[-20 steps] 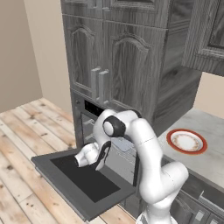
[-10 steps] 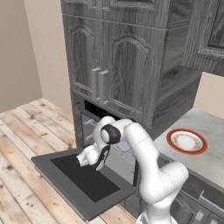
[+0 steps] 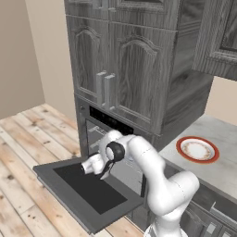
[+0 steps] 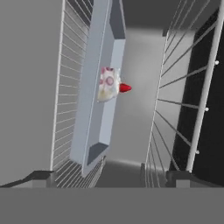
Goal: Take the baked cake out of the oven and place it on the plate for cooling. Then close the oven door.
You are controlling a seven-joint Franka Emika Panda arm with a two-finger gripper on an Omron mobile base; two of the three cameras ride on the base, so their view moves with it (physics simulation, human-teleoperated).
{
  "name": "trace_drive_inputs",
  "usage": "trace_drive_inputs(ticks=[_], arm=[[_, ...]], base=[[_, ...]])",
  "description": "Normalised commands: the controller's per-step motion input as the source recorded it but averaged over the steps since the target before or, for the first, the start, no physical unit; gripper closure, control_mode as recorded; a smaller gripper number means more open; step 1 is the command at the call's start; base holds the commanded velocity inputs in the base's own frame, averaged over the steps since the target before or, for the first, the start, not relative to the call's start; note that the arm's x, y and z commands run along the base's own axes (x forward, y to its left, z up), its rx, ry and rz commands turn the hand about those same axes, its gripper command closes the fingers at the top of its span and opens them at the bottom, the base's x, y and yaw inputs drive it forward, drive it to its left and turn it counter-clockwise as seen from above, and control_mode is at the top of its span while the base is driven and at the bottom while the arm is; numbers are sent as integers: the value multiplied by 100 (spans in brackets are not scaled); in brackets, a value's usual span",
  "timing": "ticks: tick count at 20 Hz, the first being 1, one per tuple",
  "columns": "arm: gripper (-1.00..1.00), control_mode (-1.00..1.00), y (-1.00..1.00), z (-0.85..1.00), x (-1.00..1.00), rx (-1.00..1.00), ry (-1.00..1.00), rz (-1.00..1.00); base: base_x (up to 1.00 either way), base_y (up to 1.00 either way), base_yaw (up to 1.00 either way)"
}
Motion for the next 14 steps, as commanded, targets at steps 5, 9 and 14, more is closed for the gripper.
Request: trace_drive_inputs(ticks=[5, 9, 14], arm=[[-100, -100, -7, -20, 46, 0, 7, 0], [-100, -100, -10, -32, 42, 0, 8, 0], [-100, -100, -9, -35, 41, 0, 7, 0]], base=[[0, 0, 0], [0, 0, 0], [0, 0, 0]])
